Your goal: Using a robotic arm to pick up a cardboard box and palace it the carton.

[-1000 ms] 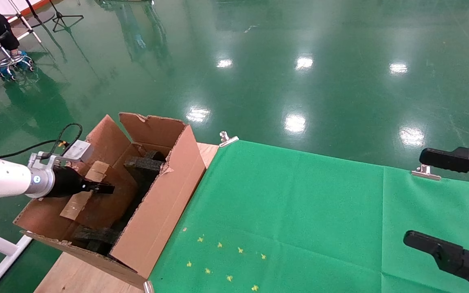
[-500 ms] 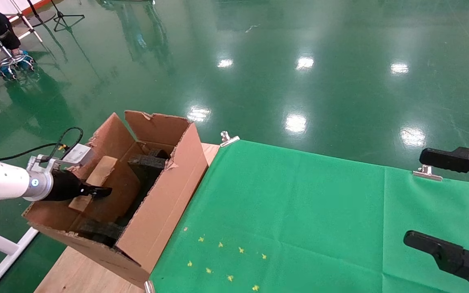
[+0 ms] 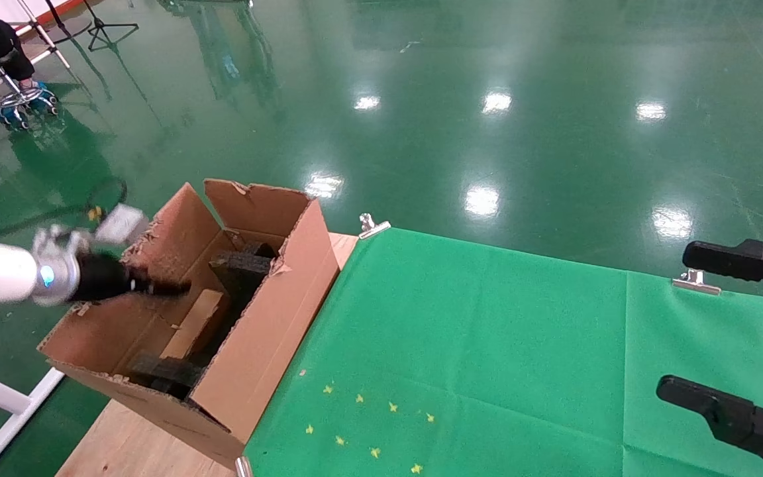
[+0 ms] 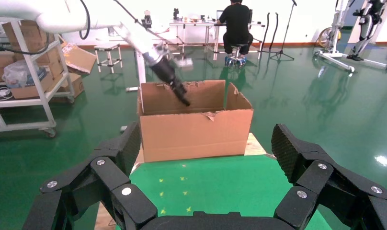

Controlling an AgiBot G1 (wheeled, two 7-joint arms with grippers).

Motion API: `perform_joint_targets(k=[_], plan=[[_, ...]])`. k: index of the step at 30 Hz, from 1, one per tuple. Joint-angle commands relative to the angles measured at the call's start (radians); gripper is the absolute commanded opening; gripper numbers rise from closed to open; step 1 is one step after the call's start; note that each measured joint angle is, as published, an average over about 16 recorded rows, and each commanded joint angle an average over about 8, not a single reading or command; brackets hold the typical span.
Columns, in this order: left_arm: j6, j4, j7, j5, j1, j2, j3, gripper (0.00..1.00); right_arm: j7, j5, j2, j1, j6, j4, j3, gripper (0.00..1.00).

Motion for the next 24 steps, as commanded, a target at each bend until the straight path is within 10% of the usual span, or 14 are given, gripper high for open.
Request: perform_joint_targets(k=[1,24], plan=[[0.011,-0.038,0.001,-0.014,-0.007,-0.013,-0.009,1.0,0.0,0.0,0.0,0.0,0.0,0.0,0.0,1.0],[0.14,-0.387,0.026,-0.319,0.104,-0.152,-0.131,1.0,0.0,0.0,0.0,0.0,0.0,0.0,0.0,1.0]])
